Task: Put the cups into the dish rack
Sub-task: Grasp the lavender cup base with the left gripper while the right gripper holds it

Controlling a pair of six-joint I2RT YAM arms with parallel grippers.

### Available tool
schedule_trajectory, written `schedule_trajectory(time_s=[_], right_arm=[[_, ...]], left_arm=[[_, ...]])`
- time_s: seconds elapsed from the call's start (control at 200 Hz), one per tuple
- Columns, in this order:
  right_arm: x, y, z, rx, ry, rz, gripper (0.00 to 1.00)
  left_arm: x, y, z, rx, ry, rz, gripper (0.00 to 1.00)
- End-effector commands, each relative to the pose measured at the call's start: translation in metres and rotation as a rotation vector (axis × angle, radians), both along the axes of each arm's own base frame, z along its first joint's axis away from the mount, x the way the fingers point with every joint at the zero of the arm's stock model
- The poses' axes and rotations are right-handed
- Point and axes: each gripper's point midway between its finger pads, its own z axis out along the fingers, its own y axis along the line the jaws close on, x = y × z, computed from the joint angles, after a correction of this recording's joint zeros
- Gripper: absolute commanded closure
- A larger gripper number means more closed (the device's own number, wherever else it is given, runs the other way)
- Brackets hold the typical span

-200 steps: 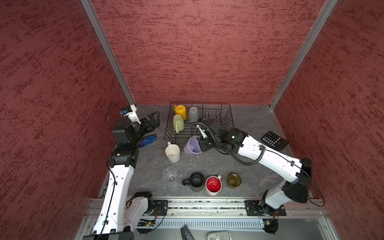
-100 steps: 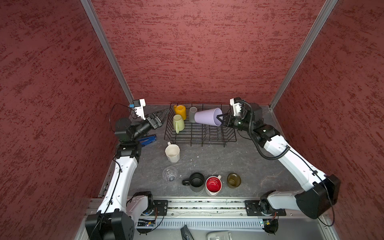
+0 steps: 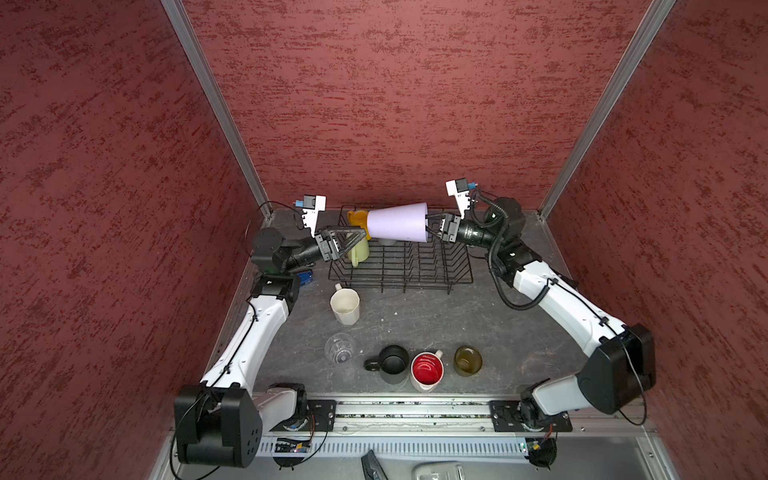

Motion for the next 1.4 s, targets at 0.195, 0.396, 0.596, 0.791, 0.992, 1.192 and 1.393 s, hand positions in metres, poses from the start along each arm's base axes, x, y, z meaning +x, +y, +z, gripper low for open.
schedule_trajectory(time_s=[0.195,0.396,0.596,0.791,0.992,1.192,1.393], right_arm=[[-0.022,0.005,0.016,0.075,-0.058,0.122,1.00],[-0.025,0.011,0.009,0.077,-0.039,0.136,1.00],[-0.026,0.018,0.004,0.090,-0.020,0.158,1.00],[-0.029,0.025,-0.001,0.097,-0.009,0.182,1.00],[-0.030,0.030,-0.005,0.117,0.007,0.206,1.00],[-0.029,0.032,-0.007,0.129,0.018,0.216,1.00],[-0.027,0.034,-0.011,0.127,0.027,0.215,1.00]], left_arm=[[-0.025,-0.023,0.025,0.013,-0.132,-0.131,0.00],[-0.034,-0.034,0.028,0.023,-0.152,-0.193,0.00],[-0.036,-0.043,0.027,0.025,-0.152,-0.228,0.00],[-0.040,-0.049,0.029,0.025,-0.160,-0.256,0.00],[-0.042,-0.055,0.031,0.028,-0.167,-0.282,0.00],[-0.041,-0.059,0.027,0.032,-0.155,-0.302,0.05],[-0.042,-0.060,0.028,0.033,-0.157,-0.307,0.17]])
